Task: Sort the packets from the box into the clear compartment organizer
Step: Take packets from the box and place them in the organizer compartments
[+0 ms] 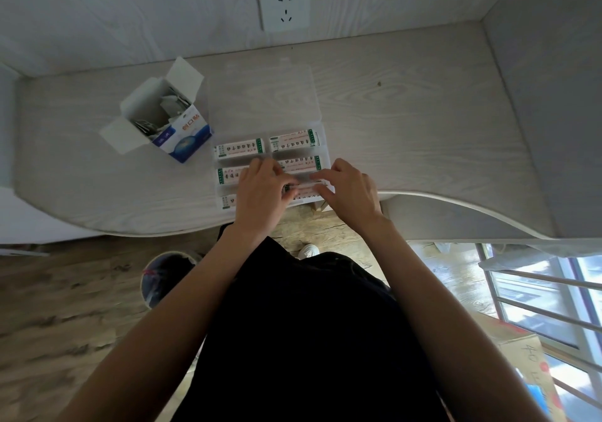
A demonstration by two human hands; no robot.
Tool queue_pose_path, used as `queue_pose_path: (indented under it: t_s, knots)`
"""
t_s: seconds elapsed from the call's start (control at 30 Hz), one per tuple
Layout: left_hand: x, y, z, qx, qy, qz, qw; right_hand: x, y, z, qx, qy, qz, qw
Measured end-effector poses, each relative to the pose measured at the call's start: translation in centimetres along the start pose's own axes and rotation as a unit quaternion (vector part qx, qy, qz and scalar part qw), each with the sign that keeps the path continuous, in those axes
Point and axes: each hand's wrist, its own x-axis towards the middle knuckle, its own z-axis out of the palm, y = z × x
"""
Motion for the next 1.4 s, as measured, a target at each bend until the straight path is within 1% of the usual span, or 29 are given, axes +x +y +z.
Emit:
queue_pose_path:
  t_s: [0.07, 0.17, 0.3, 0.4, 0.47, 0.57, 0.7, 0.8, 0.9, 1.03, 1.1, 1.23, 1.33, 1.4]
  knots:
    - [0.1, 0.1, -0.1, 0.009, -0.006, 0.005, 1.0, 0.3, -0.1, -0.1, -0.013, -0.021, 0.003, 1.0]
    - [0.0, -0.1, -0.3, 0.04, -0.017, 0.013, 0.999, 0.7, -0.4, -0.2, -0.034, -0.032, 0.002, 0.999]
    - [-0.1, -0.4, -0.8, 0.053, -0.013, 0.016, 0.998, 0.9, -0.8, -0.4, -0.095, -0.016, 0.002, 0.995]
    - [-0.1, -0.4, -1.0, 0.057, -0.021, 0.021, 0.998, 0.7, -0.8, -0.4, -0.145, 0.004, 0.027, 0.989]
    - [-0.1, -0.5, -0.9, 0.059, -0.02, 0.025, 0.998, 0.7, -0.9, -0.3, -0.157, 0.0, 0.038, 0.987]
    - [-0.1, -0.5, -0.8, 0.065, -0.014, 0.034, 0.997, 1.2, -1.4, -0.1, -0.127, -0.006, 0.048, 0.991]
    - [0.4, -0.3, -1.0, 0.069, -0.019, 0.054, 0.996, 1.3, -1.7, -0.1, -0.115, 0.003, 0.045, 0.992]
    - [0.7, -0.6, -0.9, 0.07, -0.023, 0.063, 0.995, 1.0, -1.2, -0.5, -0.111, 0.013, 0.033, 0.993]
    - [0.7, -1.0, -0.6, 0.068, -0.02, 0.069, 0.995, 1.0, -0.7, -0.8, -0.088, -0.004, 0.011, 0.996]
    - [0.7, -1.0, -0.6, 0.049, -0.017, 0.066, 0.996, 1.4, -0.8, -0.7, -0.094, -0.028, -0.011, 0.995]
    - [0.7, -0.9, -0.7, 0.038, -0.028, 0.059, 0.997, 1.5, -1.0, -0.7, -0.108, -0.024, -0.022, 0.994]
    - [0.7, -0.8, -0.6, 0.05, -0.016, 0.057, 0.997, 1.6, -1.2, -0.6, -0.13, -0.01, -0.033, 0.991]
    - [0.6, -0.8, -0.6, 0.052, -0.005, 0.061, 0.997, 1.4, -0.8, -0.8, -0.101, -0.007, -0.021, 0.995]
    - [0.6, -0.9, -0.8, 0.04, 0.002, 0.065, 0.997, 1.2, -0.4, -1.1, -0.06, 0.006, -0.009, 0.998]
